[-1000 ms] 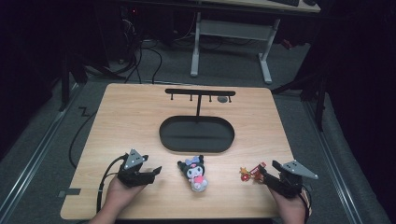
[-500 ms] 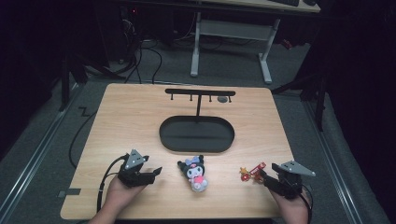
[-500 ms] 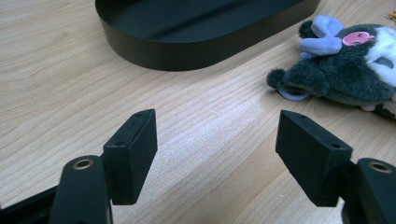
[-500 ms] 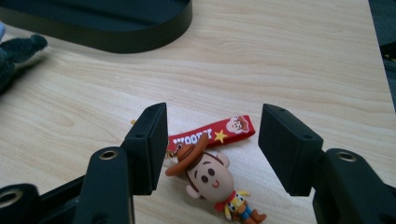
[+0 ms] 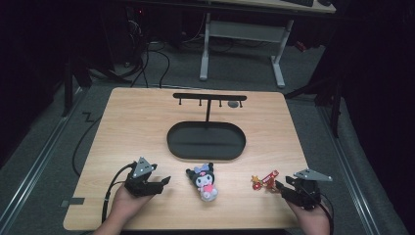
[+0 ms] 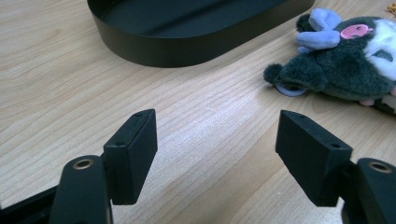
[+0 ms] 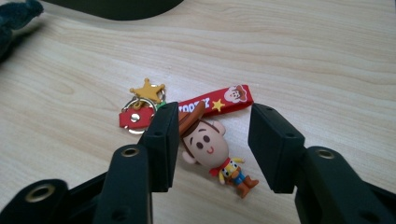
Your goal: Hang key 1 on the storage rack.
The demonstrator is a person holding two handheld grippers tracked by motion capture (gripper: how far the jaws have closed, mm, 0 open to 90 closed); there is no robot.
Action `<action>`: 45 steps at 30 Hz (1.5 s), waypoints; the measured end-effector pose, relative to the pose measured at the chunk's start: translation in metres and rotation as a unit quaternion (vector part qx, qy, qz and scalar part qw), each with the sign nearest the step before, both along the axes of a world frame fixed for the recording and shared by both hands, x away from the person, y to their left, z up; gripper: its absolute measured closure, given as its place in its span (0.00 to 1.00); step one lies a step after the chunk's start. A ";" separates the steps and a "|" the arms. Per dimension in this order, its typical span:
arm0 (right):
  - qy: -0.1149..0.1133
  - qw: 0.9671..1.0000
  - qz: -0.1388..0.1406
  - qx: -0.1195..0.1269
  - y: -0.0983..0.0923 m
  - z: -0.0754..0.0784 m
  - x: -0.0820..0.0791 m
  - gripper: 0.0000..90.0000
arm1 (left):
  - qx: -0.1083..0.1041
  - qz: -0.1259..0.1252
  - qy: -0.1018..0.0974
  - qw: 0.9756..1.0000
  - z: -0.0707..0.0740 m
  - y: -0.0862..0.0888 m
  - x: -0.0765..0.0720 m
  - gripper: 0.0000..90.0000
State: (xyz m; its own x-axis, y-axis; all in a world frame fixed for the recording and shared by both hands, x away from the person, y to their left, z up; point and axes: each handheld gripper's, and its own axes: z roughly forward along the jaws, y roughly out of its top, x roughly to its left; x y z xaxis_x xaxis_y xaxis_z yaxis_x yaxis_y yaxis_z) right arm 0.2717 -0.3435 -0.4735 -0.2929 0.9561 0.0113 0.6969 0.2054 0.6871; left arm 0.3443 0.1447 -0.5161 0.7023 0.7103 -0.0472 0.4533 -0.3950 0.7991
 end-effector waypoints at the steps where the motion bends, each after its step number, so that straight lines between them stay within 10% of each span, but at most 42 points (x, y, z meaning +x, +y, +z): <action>1: 0.003 1.000 0.000 0.004 0.000 0.000 -0.001 0.61 | 0.000 0.000 0.000 1.000 0.000 0.000 0.000 0.33; 15: 0.097 0.993 0.033 -0.056 0.005 0.001 0.014 0.62 | -0.007 -0.002 0.009 1.000 -0.003 0.003 0.001 0.33; 24: 0.165 0.979 0.053 -0.106 0.010 0.008 0.031 0.61 | -0.011 -0.023 0.011 1.000 -0.001 -0.003 -0.001 0.33; 33: 0.228 0.968 0.062 -0.082 0.006 0.000 0.055 0.58 | -0.003 -0.034 0.020 0.999 -0.003 -0.006 -0.001 0.33; 45: 0.247 0.962 0.086 -0.082 0.013 -0.008 0.068 0.56 | -0.001 -0.035 0.019 0.999 -0.004 -0.007 -0.002 0.33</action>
